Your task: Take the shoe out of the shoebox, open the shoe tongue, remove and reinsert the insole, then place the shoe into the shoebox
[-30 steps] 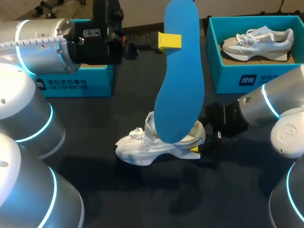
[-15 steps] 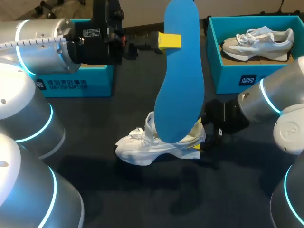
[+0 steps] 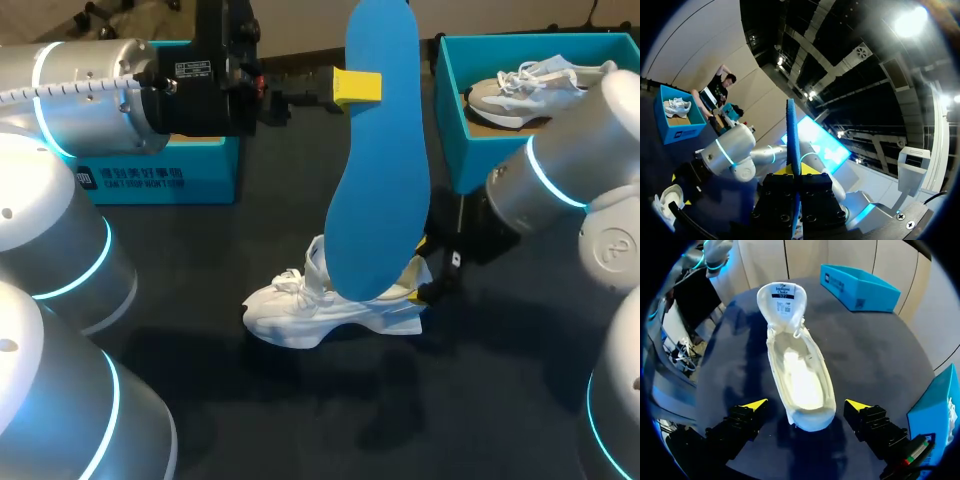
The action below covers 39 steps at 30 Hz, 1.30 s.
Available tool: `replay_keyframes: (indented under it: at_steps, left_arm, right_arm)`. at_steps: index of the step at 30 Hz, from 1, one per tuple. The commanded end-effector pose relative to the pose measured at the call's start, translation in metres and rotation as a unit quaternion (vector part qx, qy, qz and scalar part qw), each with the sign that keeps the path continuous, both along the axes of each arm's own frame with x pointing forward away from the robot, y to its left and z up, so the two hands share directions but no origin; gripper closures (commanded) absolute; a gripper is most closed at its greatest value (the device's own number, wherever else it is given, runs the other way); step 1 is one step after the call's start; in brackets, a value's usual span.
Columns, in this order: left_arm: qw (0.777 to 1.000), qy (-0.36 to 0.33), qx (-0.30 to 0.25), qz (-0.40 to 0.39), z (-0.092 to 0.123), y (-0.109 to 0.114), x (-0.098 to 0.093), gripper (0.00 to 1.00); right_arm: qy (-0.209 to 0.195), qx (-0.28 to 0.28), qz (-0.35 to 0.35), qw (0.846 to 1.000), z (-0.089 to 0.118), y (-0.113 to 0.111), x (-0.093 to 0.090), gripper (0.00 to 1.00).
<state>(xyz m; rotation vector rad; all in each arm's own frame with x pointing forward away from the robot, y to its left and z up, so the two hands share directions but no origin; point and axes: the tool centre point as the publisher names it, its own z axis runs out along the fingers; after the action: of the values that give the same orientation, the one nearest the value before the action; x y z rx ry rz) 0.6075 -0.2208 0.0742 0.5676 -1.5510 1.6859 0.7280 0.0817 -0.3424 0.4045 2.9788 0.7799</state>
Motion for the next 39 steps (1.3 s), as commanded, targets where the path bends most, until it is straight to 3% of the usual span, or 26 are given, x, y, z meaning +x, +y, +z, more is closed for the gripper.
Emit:
replay_keyframes:
  at_steps: [1, 18, 39]
  left_arm:
    - [1.000, 0.000, 0.001, 0.000, -0.001, -0.001, 0.000, 1.00]
    - [1.000, 0.000, 0.001, 0.000, -0.001, -0.001, 0.000, 1.00]
    - [1.000, 0.000, 0.001, 0.000, -0.001, -0.001, 0.000, 1.00]
  right_arm:
    - [0.018, -0.095, 0.004, 0.995, 0.011, 0.005, -0.003, 0.00]
    - [0.051, -0.170, 0.002, 0.984, 0.025, 0.016, -0.005, 0.00]
    - [0.047, -0.179, 0.020, 0.983, 0.036, 0.028, -0.009, 0.00]
